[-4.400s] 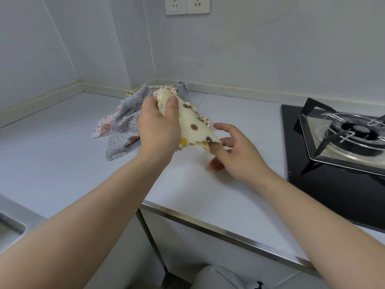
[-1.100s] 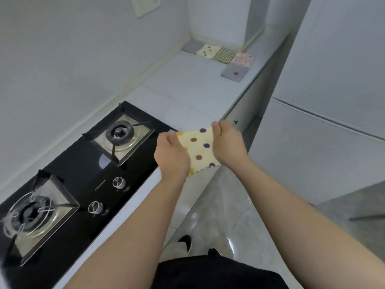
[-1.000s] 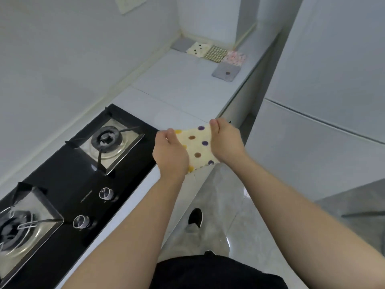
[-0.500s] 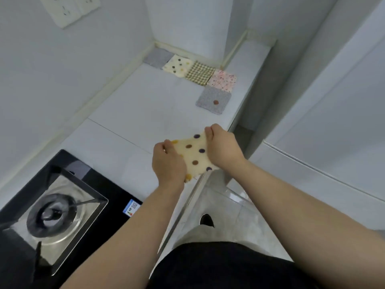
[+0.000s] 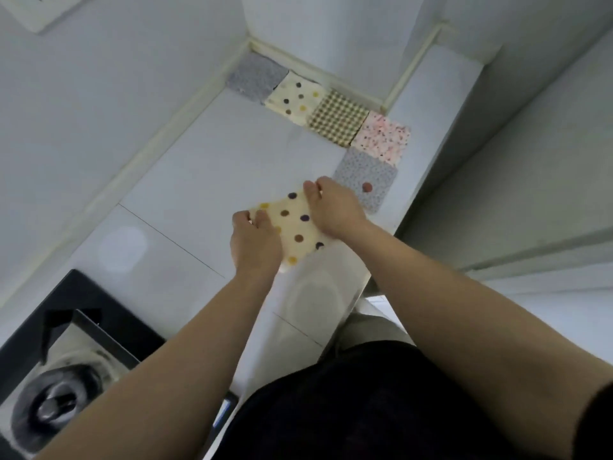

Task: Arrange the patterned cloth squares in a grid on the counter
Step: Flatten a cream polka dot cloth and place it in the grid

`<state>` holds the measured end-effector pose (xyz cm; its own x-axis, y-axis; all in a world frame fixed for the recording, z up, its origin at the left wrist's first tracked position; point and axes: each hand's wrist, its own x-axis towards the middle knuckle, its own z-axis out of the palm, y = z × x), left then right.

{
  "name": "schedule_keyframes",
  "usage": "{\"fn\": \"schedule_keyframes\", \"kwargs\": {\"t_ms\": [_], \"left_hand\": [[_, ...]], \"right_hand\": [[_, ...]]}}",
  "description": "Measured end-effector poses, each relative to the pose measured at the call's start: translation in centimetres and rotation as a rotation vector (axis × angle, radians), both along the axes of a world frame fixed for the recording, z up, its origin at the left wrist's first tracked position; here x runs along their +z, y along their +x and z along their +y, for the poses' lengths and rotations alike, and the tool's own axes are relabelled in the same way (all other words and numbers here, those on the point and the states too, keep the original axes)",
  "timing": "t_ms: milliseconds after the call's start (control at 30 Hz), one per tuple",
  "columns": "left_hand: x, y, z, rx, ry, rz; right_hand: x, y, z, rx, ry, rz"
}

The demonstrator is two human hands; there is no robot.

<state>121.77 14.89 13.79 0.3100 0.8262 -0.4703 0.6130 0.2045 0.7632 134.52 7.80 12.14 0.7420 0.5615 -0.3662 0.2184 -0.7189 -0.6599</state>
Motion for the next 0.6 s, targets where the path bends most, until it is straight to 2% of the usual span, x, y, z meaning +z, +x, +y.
{"fn": "schedule_keyframes", "kwargs": {"t_ms": [167,233,300,467,600], "left_hand": [[-1.0,3.5,5.0,0.038,-0.174,-0.024],[-1.2,4.7,5.5,-0.032,-0.182,-0.036],[-1.9,6.6,6.2,-0.107,-0.174,-0.033],[-3.9,10.7,7.2,-0.257,-0.263,-0.034],[-5.3,12.5,7.5,-0.279,-0.31,-0.031]], "right_hand": [[-1.6,6.9,5.3,0.165,-0.019,0.224],[-1.8,8.6,5.8,0.193,-0.016,0.219],[-2.5,10.3,6.7,0.203,-0.041,0.141],[-4.9,13.8,6.4,0.301,-0.012,-0.208],[-6.2,15.9,6.1,0.335,-0.021,-0.246]]}}
